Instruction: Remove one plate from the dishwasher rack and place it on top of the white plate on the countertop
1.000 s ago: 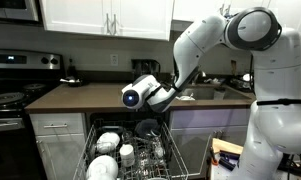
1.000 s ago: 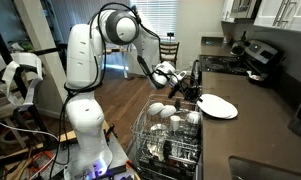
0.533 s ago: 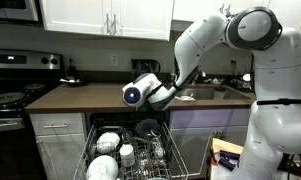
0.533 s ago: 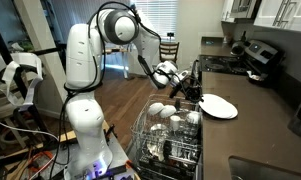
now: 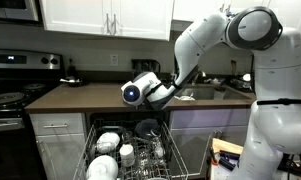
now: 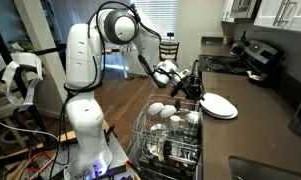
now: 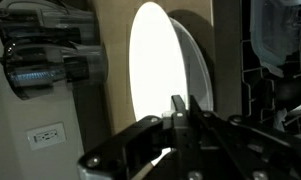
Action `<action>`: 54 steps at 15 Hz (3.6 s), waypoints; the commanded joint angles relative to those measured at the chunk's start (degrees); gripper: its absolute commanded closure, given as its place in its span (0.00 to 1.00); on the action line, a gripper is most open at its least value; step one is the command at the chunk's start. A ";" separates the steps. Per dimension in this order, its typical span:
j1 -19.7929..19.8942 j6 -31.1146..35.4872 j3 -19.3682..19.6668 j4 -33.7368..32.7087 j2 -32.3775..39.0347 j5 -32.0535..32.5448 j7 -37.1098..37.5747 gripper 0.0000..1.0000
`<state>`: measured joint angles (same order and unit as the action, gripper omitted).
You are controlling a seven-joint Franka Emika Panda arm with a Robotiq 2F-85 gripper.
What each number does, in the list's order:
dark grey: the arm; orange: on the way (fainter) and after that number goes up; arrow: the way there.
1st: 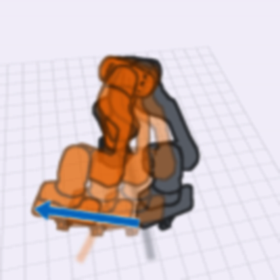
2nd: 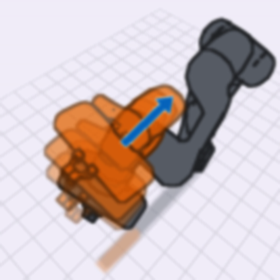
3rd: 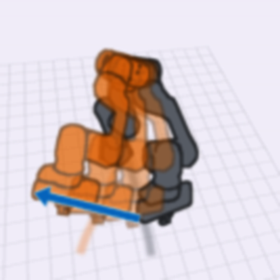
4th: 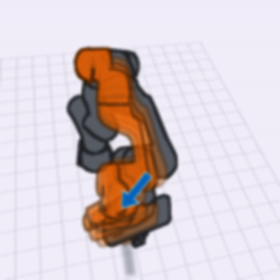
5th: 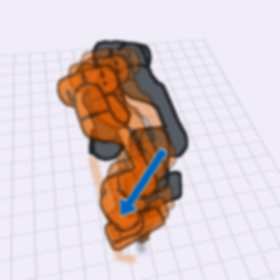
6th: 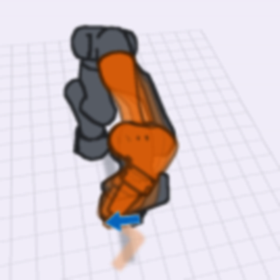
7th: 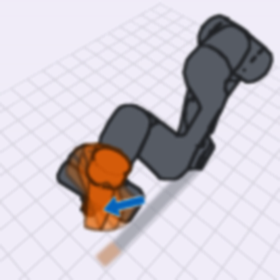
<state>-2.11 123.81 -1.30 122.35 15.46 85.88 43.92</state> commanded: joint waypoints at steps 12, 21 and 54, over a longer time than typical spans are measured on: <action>0.93 2.73 -0.04 -0.95 -0.85 0.76 -3.40 0.98; 1.05 3.35 0.34 -0.51 -0.02 -0.08 -1.21 0.93; 2.01 9.24 0.66 0.19 -0.30 0.52 -0.83 0.70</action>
<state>-0.96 131.03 -0.52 122.07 15.82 85.95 43.00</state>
